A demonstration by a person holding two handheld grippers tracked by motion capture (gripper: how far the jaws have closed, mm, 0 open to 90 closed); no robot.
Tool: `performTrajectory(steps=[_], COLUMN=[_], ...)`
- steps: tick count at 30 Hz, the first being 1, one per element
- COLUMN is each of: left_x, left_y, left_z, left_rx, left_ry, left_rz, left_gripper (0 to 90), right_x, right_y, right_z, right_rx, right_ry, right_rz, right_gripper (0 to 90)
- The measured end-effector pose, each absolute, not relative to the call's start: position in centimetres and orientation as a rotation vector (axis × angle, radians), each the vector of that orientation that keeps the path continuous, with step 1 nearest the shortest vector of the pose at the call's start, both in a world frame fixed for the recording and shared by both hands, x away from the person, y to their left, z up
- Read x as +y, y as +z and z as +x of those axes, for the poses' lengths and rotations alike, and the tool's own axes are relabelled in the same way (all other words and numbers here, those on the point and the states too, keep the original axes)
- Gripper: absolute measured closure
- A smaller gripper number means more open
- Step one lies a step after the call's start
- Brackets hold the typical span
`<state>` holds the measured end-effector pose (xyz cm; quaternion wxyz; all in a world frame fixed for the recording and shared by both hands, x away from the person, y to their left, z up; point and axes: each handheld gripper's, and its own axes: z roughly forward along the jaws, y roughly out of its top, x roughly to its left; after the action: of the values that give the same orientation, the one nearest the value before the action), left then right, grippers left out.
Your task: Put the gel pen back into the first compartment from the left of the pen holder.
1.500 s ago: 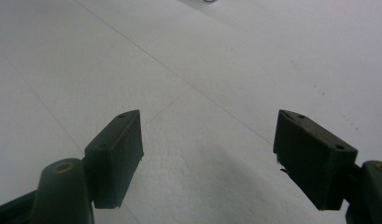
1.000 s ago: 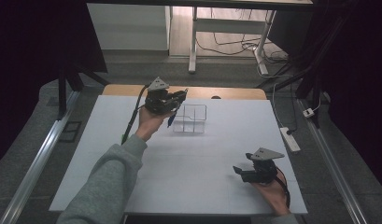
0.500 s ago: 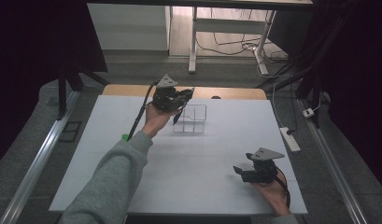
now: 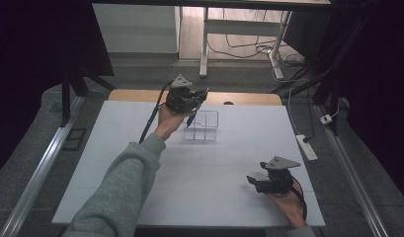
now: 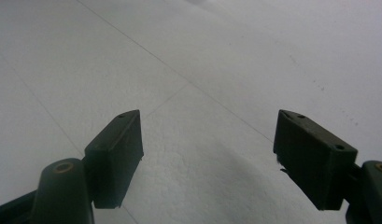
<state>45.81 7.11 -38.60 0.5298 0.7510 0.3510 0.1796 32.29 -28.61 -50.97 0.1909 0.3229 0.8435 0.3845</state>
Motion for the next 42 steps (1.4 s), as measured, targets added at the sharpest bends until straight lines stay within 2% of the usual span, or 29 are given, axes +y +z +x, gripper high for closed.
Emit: performTrajectory(steps=[31,33,38,42], left_x=[8.6,8.7,9.0,9.5], left_y=[-40.5,-40.6,-40.7,-40.6], left_z=[50.2,50.2,49.8,49.4], left_rx=[0.921,0.923,0.913,0.906], left_ry=[0.459,0.457,0.445,0.414], left_rz=[1.737,1.745,1.798,1.817], left_gripper=[77.7,72.8,51.8,46.7], right_x=[-28.7,-28.7,-28.7,-28.6], right_y=[-51.2,-51.3,-51.3,-51.3], right_z=[32.4,32.4,32.4,32.4], right_rx=[2.389,2.390,2.393,2.393], right_ry=[1.069,1.067,1.065,1.065], right_rz=[0.912,0.912,0.913,0.911], right_gripper=[23.5,23.5,23.5,23.5])
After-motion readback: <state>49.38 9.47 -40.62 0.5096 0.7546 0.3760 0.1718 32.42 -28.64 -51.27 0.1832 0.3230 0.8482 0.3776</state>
